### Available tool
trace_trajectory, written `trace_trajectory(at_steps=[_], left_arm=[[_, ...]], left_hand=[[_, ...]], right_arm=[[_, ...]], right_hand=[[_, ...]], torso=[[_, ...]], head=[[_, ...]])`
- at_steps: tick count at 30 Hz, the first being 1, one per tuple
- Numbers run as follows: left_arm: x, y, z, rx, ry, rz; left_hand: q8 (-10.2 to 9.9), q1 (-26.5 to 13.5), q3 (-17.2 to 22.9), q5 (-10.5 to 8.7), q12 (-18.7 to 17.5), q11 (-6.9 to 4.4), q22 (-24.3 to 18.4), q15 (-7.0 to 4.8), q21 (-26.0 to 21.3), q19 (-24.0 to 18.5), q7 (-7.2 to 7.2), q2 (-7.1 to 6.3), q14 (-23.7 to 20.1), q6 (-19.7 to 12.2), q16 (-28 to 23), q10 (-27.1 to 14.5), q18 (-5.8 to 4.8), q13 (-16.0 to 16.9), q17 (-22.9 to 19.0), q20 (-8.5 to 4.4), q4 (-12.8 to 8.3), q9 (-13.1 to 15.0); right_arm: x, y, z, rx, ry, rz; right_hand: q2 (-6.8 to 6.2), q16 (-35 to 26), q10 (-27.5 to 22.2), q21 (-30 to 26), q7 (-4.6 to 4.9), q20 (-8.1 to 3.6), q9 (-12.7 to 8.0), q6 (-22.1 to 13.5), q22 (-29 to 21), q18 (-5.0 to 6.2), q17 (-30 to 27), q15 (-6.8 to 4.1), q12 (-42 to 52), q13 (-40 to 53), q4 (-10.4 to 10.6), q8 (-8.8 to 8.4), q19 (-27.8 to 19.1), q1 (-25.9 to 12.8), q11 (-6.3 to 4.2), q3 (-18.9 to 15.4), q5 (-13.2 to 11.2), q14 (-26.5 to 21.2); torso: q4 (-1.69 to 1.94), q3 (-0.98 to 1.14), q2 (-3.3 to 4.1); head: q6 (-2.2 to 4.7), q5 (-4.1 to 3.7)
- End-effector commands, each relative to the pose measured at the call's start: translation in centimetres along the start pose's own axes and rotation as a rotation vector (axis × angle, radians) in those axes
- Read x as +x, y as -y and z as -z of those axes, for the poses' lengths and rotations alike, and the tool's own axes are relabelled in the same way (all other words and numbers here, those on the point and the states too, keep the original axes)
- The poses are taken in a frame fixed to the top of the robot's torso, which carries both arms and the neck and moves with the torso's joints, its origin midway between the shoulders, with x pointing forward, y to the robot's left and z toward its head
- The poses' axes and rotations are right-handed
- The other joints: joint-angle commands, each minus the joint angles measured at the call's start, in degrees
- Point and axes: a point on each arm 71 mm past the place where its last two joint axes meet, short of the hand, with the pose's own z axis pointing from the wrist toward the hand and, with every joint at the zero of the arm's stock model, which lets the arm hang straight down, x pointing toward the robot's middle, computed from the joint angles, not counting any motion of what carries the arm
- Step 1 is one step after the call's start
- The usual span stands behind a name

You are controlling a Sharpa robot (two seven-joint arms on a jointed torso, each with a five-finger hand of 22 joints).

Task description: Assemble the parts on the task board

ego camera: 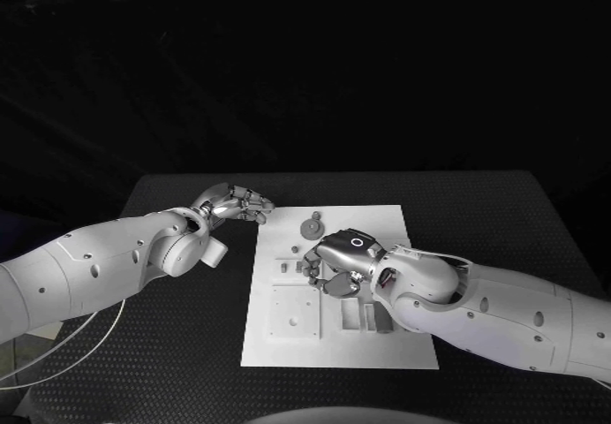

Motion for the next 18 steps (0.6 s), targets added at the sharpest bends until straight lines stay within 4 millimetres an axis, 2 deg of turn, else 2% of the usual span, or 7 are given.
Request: trace_trajectory(at_steps=[1,3,13,18], left_arm=[[0.3,0.2,-0.1,0.008,-0.013,0.01],[0.3,0.2,-0.1,0.008,-0.013,0.01],[0.4,0.2,-0.2,0.01,-0.016,0.011],[0.4,0.3,-0.2,0.011,-0.018,0.011]], left_hand=[[0.3,0.0,-0.3,-0.18,0.0,0.29,-0.1,0.28,0.3,-0.1,-0.07,0.4,0.1,-0.5,-0.2,-0.2,0.48,-0.1,0.1,0.35,0.0,-0.1],[0.4,0.0,-0.3,-0.18,0.0,0.29,-0.1,0.28,0.3,-0.1,-0.07,0.42,0.1,-0.5,-0.3,-0.2,0.48,-0.1,0.1,0.35,0.0,-0.1],[0.4,0.0,-0.3,-0.18,0.0,0.29,-0.2,0.28,0.3,-0.1,-0.05,0.43,0.1,-0.5,-0.3,-0.2,0.48,-0.1,0.2,0.35,0.0,-0.1],[0.5,0.0,-0.4,-0.18,0.0,0.14,-0.3,0.28,0.3,-0.1,-0.37,0.56,0.1,-0.3,-0.5,-0.1,0.48,-0.2,0.3,0.36,0.0,-0.1]], right_arm=[[0.1,-0.6,-0.1,-0.053,0.035,0.041],[0.3,-0.7,-0.1,-0.057,0.032,0.045],[1.9,-0.9,0.1,-0.07,-0.002,0.059],[2.8,-0.8,0.0,-0.065,-0.016,0.052]], right_hand=[[-0.23,0.1,5.5,0.1,0.0,-0.29,0.1,0.2,1.0,3.93,0.1,-0.94,-0.3,0.1,0.2,0.36,0.2,0.0,-1.67,0.1,0.3,-0.9],[-0.26,0.2,5.5,0.1,-0.01,-0.31,0.1,0.2,1.0,3.93,0.1,-0.94,-0.3,0.1,0.1,0.36,0.2,0.1,-1.68,0.1,0.3,-0.9],[-0.34,0.2,5.5,0.1,-0.03,-0.37,0.1,0.2,1.0,3.93,0.1,-0.96,-0.4,0.2,0.1,0.37,0.2,0.2,-1.69,0.1,0.3,-0.9],[-0.35,0.2,5.5,0.1,-0.03,-0.38,0.2,0.2,1.0,3.93,0.2,-0.96,-0.4,0.2,0.2,0.38,0.2,0.2,-1.69,0.1,0.3,-0.9]], torso=[[-0.08,0.1,-0.02],[-0.08,0.11,-0.02],[-0.12,0.07,-0.01],[-0.01,0.06,-0.02]], head=[[-0.55,1.26],[-0.71,1.67],[-1.06,2.22],[-1.25,2.53]])
